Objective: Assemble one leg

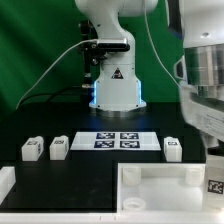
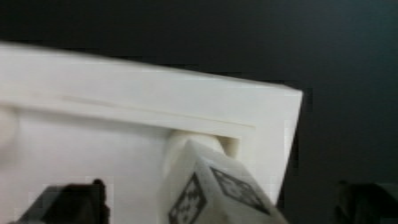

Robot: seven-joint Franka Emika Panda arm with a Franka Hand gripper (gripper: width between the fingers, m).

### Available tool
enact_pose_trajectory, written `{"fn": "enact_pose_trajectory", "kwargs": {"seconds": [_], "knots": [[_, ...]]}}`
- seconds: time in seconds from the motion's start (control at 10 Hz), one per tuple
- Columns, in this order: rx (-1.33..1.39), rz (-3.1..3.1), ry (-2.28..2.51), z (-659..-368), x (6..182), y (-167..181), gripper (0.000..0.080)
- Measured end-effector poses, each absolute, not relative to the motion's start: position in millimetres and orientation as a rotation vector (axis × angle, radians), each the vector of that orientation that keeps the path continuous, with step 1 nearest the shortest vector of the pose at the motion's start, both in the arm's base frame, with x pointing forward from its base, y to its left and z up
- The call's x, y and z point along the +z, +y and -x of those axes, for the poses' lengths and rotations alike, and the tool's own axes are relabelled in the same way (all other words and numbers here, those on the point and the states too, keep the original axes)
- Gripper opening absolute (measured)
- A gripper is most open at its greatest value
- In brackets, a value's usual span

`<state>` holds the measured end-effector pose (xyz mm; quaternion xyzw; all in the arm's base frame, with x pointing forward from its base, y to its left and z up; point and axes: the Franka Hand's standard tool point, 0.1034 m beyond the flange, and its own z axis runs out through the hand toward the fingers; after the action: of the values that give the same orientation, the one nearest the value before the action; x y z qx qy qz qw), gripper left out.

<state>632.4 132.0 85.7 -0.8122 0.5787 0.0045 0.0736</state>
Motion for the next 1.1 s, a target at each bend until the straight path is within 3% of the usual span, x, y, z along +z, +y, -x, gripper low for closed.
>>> {"fn": "enact_pose_trajectory", "kwargs": {"seconds": [0.3, 0.6, 0.8, 0.9, 1.0, 1.1], "knots": [[-0.013, 2.625, 1.443, -632, 85.0, 130, 0.0649], [-0.015, 3.008, 0.652, -649, 86.1, 117, 0.0649], [-0.015, 3.010, 0.645, -648, 85.0, 117, 0.0626], [-0.015, 3.010, 0.645, -648, 84.9, 117, 0.0444], [-0.010, 2.990, 0.725, -648, 84.8, 117, 0.0444], [-0.003, 2.947, 0.894, -648, 84.5, 115, 0.0298]]}}
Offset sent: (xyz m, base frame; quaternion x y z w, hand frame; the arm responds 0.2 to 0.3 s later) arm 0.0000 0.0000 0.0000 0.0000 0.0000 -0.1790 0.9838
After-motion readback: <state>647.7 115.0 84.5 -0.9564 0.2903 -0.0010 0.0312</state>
